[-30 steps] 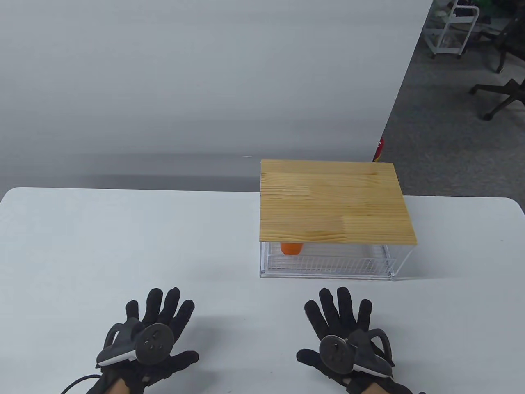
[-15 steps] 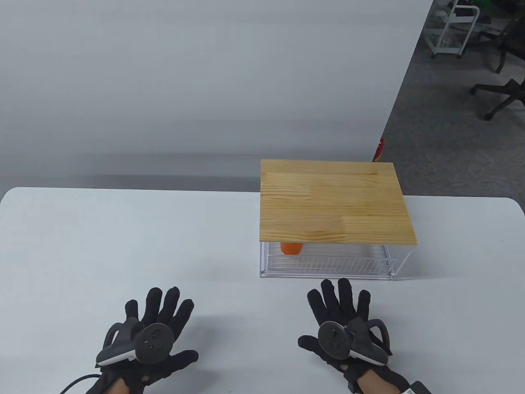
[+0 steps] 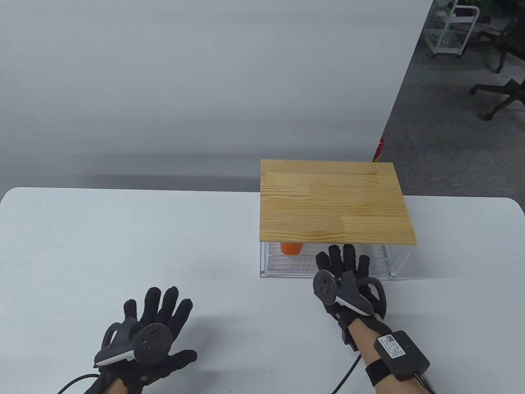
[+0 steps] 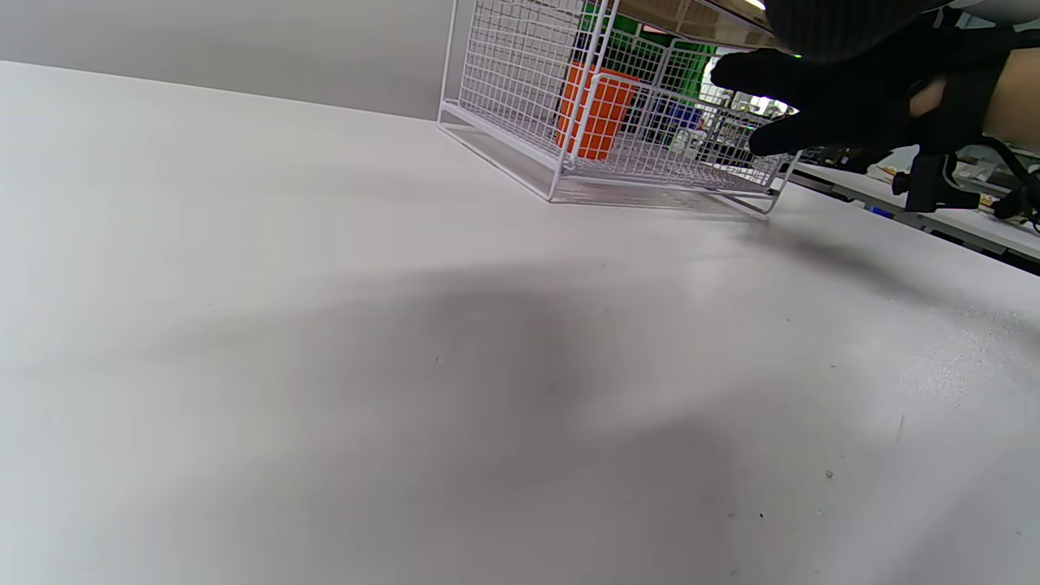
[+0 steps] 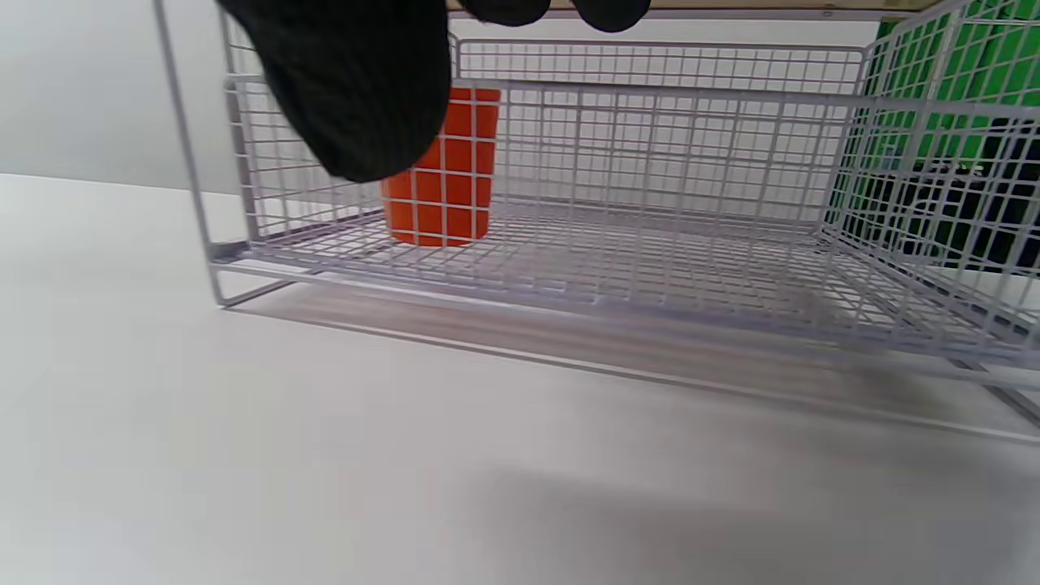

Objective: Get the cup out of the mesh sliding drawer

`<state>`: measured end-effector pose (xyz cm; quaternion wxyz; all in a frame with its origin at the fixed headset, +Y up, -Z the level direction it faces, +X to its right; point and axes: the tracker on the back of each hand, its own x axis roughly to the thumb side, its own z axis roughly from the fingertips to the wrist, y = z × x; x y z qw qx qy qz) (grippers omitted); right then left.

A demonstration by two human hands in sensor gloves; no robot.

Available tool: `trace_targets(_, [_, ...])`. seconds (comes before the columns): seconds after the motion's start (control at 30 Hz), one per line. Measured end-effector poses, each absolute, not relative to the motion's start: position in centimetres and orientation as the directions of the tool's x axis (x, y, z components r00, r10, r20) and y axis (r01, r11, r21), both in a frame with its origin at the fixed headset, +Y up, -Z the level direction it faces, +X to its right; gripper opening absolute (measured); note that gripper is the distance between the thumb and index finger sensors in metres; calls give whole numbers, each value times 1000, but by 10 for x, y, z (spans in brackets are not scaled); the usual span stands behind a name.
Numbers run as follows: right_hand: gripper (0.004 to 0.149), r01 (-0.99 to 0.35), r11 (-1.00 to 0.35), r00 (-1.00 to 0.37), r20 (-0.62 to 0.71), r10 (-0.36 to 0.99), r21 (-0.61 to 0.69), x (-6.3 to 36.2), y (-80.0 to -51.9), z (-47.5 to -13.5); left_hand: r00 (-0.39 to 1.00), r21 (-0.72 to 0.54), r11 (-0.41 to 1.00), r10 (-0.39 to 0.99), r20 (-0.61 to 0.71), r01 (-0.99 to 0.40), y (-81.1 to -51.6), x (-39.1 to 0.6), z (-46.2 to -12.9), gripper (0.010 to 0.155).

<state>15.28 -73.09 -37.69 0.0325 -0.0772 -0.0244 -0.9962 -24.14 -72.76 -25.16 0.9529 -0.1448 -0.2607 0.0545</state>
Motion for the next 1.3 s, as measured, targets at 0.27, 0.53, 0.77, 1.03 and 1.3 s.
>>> trace_targets(0.27, [59,109,-993,-993,59,-106,41,153,-734,-407,860,-306,951,187,475,-38,-727,-245,-252,98])
trace_targets(0.53, [46,84,-996,-996,20,-83,12,154,-734,-423,864,-303,952,180,471,-33,-726,-246,-253,98])
trace_targets(0.77, [32,59,-998,-998,-4,-59,3,154,-736,-430,869,-314,949,172,464,-21,-727,-247,-254,98])
trace_targets(1.03, [29,60,-998,-998,-1,-60,-15,155,-733,-430,870,-322,947,176,460,-22,-727,-247,-255,98])
trace_targets(1.3, [29,76,-997,-997,-3,-76,-31,155,-732,-429,873,-326,945,179,454,-24,-728,-248,-255,98])
